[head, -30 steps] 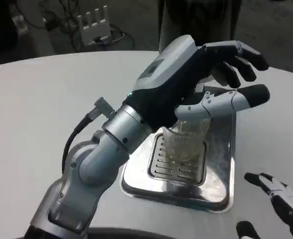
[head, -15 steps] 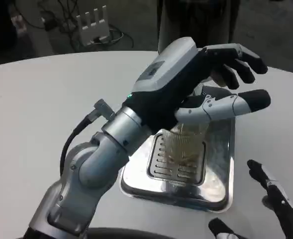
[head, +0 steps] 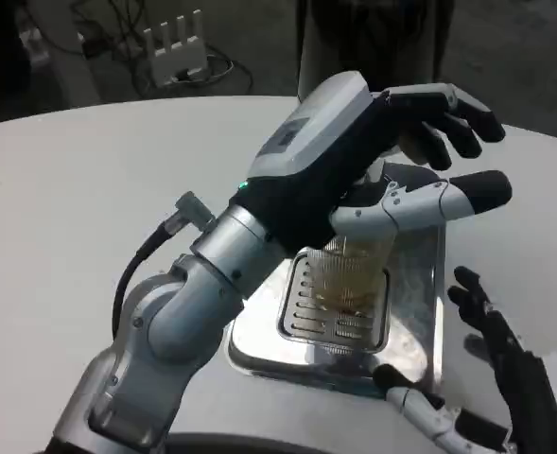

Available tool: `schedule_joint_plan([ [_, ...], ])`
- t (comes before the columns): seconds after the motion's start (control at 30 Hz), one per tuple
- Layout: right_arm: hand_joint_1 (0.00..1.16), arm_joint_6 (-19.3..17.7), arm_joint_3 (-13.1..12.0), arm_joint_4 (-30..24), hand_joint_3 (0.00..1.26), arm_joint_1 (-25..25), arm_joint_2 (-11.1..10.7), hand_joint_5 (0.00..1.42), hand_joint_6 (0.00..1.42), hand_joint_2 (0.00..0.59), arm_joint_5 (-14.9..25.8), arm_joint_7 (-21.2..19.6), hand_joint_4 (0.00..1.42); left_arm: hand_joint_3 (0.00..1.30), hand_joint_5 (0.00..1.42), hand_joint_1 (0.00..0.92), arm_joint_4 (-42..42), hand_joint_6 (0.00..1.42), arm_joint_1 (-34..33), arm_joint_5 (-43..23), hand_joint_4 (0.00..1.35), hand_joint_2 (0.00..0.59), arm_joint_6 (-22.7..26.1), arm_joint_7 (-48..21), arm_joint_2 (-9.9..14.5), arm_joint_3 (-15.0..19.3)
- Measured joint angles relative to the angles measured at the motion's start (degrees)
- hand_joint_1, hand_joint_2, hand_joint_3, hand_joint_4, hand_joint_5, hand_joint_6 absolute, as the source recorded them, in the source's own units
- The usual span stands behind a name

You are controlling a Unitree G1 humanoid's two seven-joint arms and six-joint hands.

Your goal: Grasp the cup under the faucet to collect the drink, then remove the cup.

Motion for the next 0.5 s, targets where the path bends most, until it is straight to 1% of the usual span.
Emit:
schedule_joint_plan([
  [0.07,0.78,0.0,-0.1,1.1,0.10,-1.8,0.1,0.12,0.16,0.197,0.6,-1.5,0.13,0.52,0.59,0.000,0.0,0.56,0.0,0.0,0.51,0.096,0.0,0.0,0.0,0.0],
  [0.17,0.77,0.0,-0.2,2.2,0.09,-2.5,0.1,0.12,0.16,0.191,1.2,-2.3,0.12,0.52,0.59,0.000,-0.1,0.56,0.0,0.0,0.51,0.096,0.1,0.0,0.0,0.1],
  [0.2,0.77,-0.3,-0.4,4.0,0.09,-3.8,0.2,0.12,0.16,0.191,2.5,-3.0,0.12,0.52,0.59,0.000,-0.1,0.56,0.0,-0.1,0.51,0.096,0.1,0.0,0.1,0.1],
  [0.27,0.77,-0.4,-0.5,5.4,0.09,-5.1,0.3,0.12,0.17,0.191,3.6,-3.3,0.11,0.52,0.59,0.000,-0.1,0.56,0.1,-0.1,0.51,0.096,0.1,0.0,0.1,0.1],
  [0.3,0.77,-0.5,-0.3,6.4,0.09,-5.9,0.3,0.12,0.17,0.191,4.2,-3.9,0.11,0.52,0.59,0.000,-0.1,0.56,0.1,-0.1,0.51,0.096,0.1,0.0,0.1,0.1],
  [0.43,0.77,-0.7,0.9,9.8,0.09,-8.3,0.3,0.12,0.17,0.191,4.2,-6.2,0.11,0.52,0.59,0.000,0.0,0.56,0.1,-0.1,0.51,0.096,0.1,0.1,0.2,0.2],
  [0.5,0.77,-0.6,1.5,11.8,0.09,-10.4,0.4,0.12,0.17,0.190,4.2,-7.3,0.11,0.52,0.59,0.000,0.1,0.56,0.1,-0.1,0.51,0.096,0.1,0.2,0.1,0.2],
])
